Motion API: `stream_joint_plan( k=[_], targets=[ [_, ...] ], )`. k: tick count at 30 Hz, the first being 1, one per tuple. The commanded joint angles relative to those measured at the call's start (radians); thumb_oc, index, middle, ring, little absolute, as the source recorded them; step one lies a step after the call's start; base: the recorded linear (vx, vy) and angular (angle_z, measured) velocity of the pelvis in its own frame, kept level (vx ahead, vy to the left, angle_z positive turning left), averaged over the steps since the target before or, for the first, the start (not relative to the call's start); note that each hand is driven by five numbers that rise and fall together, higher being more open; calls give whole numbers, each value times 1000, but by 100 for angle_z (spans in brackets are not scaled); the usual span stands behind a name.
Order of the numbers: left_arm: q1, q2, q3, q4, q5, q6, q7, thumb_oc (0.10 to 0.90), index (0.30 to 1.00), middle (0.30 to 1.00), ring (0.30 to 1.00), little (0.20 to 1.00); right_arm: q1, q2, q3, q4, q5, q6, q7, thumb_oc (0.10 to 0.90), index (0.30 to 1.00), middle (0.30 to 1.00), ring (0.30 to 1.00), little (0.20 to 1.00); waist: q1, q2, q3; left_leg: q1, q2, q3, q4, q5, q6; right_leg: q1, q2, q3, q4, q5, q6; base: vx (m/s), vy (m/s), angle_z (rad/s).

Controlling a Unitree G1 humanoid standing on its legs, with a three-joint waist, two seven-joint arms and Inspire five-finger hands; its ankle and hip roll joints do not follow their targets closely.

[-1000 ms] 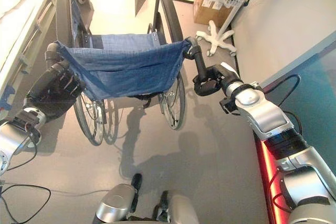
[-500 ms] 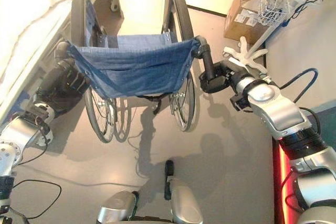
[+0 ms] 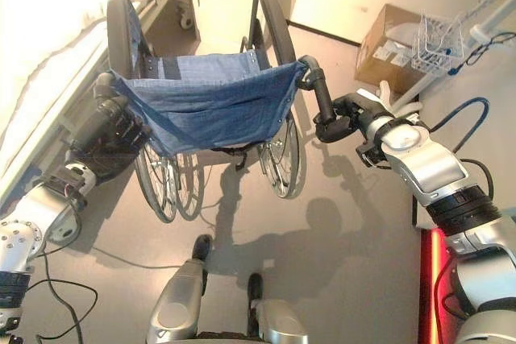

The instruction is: Push the wheelchair next to the bed

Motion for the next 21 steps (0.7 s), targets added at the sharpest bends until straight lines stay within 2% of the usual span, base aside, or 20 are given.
stream_joint_plan(
  k=[1,2,4,7,11,15,17,21],
  targets=[
    [-90,-1,104,-72,-26,-109,-85,400,300,300,300,300,-78,12,-52,-137,-13,-205,2,400,300,300,300,300,-7,-35,-261,-23,-66,32,-5,213,40,31,29,-136,-24,72,-65,229,182,-56],
    [-91,-2,106,-72,-26,-107,-83,400,300,300,300,300,-78,13,-52,-134,-13,-206,4,400,300,300,300,300,-7,-35,-261,-19,-68,35,-11,206,41,33,27,-136,-26,72,-63,298,254,-52],
    [-125,10,106,-53,-52,-81,-51,400,300,300,300,300,-59,7,-70,-127,-24,-203,25,400,300,300,300,300,-1,-40,-287,15,-99,54,-43,143,59,57,-13,-174,-31,65,-37,345,318,-15],
    [-157,23,90,-34,-72,-71,-38,400,300,300,300,300,-47,15,-79,-119,-22,-210,4,400,300,300,300,300,5,-40,-299,29,-137,46,-37,108,85,47,-35,-191,10,49,-21,191,202,12],
    [-221,36,63,19,-68,-36,-52,400,300,300,300,300,-52,54,-83,-100,-37,-209,-21,400,300,300,300,300,4,-31,-285,54,-179,11,-14,79,130,-48,-60,-192,214,77,6,143,145,23],
    [-241,63,55,25,-86,-38,-45,400,300,300,300,300,-50,56,-90,-107,-51,-207,-21,400,300,300,300,300,-3,-22,-288,85,-189,9,-18,61,128,-69,-62,-204,123,76,-7,83,40,25],
    [-240,54,53,29,-64,-70,-66,400,300,300,300,300,-46,70,-94,-110,-70,-230,-27,400,300,300,300,300,-5,-16,-273,94,-190,18,-20,53,129,-99,-73,-216,50,126,-5,-17,-30,9],
    [-218,43,74,2,-51,-69,-67,400,300,300,300,300,-55,74,-104,-117,-62,-226,-34,400,300,300,300,300,8,-23,-258,92,-188,27,3,27,130,-107,-81,-210,24,140,3,0,-77,-10]
  ],
)
